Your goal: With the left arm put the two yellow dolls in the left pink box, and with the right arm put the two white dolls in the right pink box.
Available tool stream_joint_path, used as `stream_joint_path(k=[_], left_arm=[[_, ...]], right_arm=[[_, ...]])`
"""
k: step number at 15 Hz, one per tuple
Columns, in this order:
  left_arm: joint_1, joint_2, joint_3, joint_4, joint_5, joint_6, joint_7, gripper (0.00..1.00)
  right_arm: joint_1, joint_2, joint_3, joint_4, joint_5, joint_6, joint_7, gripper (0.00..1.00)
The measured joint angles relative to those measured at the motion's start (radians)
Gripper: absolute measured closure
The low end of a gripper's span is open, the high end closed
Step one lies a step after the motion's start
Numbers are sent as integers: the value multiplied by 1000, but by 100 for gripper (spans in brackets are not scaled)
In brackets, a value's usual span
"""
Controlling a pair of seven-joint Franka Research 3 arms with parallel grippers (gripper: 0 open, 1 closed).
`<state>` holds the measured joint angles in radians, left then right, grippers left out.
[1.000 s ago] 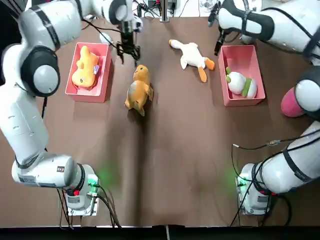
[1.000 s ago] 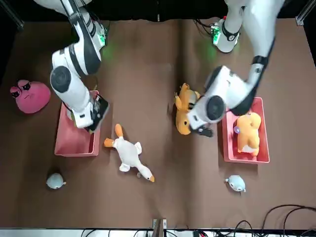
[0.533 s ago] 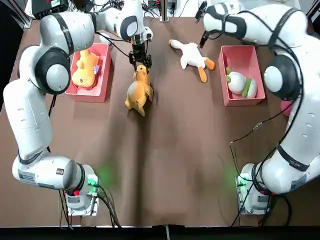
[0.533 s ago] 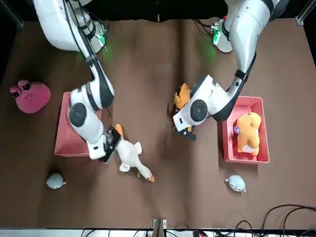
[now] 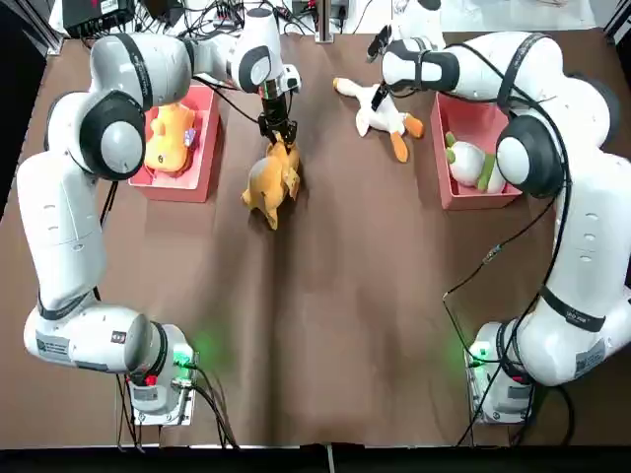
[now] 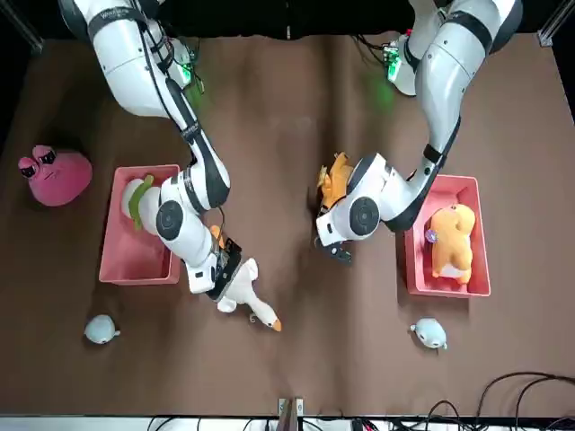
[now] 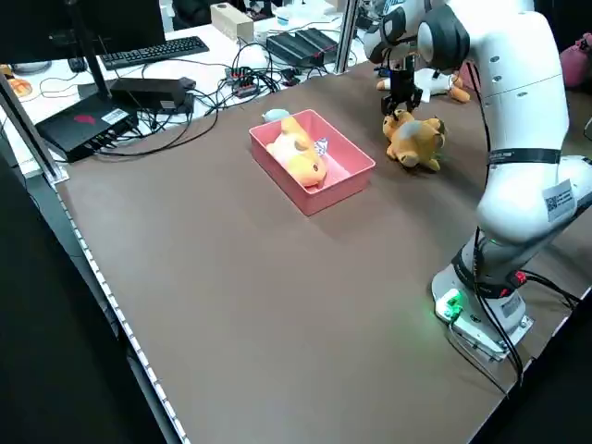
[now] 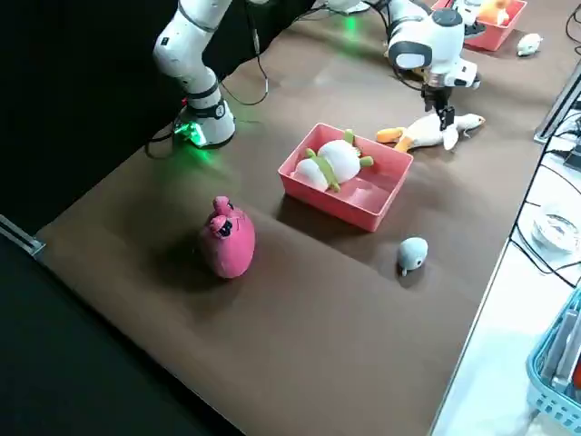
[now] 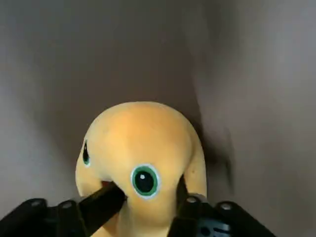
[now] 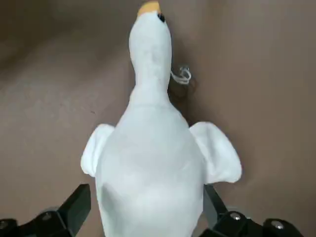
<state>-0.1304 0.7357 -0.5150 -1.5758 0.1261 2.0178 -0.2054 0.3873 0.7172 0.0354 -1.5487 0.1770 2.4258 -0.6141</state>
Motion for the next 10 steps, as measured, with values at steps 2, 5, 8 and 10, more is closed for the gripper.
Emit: stream_joint_path(k=[2,5,8,10], left_arm=[[5,0,-1,-1,0,-2,10,67],[17,-7,-7,2,0,-52,9,87],[51,-30,-8,3,0,-120,9,87],[75,-54,-8,11,0,-185,2,87]], right_arm=[[0,11,-1,0,1,13,0,0],[-1,19,-3,-2,1,16,0,22],[-4,19,-4,-2,1,17,-1,51],[-4,18,-4,-2,1,16,-2,67]])
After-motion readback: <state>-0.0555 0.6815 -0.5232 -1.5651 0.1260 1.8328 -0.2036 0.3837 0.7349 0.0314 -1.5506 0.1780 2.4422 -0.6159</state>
